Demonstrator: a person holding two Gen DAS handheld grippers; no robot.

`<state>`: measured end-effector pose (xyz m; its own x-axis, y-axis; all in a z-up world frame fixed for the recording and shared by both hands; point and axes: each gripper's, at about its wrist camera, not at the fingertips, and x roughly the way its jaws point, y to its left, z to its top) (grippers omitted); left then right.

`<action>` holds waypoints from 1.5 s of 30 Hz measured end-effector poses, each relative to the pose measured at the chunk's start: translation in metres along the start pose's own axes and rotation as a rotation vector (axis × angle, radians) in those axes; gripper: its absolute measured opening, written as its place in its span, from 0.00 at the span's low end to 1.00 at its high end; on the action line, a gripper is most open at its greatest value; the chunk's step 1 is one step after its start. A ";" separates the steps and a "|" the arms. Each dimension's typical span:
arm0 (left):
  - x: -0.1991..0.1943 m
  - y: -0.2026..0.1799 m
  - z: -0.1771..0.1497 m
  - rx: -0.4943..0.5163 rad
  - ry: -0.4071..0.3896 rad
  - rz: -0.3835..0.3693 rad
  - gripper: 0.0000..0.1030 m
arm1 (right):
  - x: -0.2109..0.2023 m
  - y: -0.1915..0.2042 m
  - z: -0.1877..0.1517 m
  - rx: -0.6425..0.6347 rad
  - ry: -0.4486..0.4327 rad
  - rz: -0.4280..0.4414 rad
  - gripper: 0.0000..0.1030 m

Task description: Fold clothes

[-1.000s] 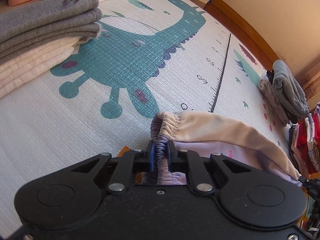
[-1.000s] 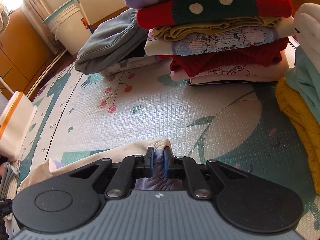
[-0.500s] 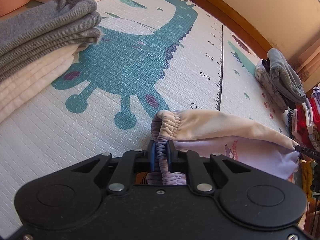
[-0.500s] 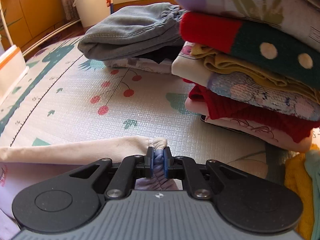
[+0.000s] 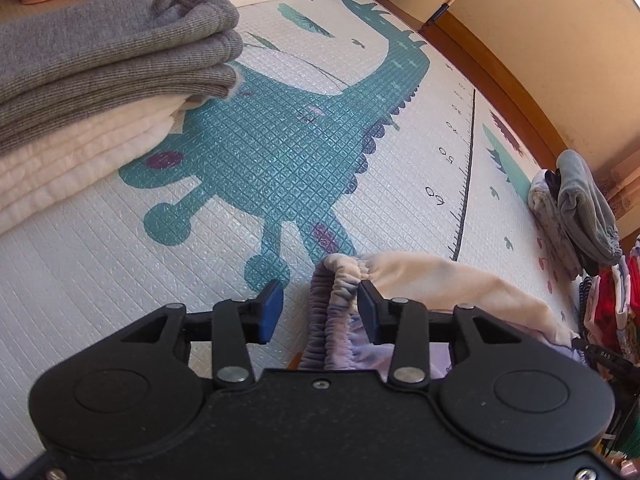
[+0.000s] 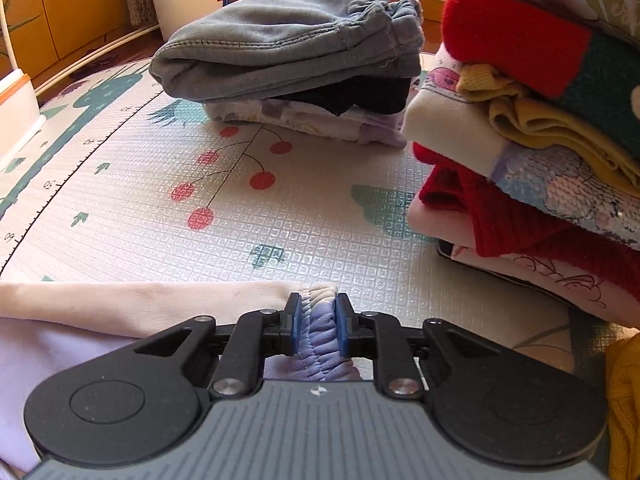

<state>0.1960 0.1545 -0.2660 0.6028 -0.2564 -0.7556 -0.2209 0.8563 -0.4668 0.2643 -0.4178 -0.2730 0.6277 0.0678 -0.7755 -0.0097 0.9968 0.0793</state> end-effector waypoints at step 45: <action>0.075 -0.161 -0.023 0.470 0.009 0.036 0.31 | 0.008 0.135 0.001 -0.352 -0.031 0.294 0.28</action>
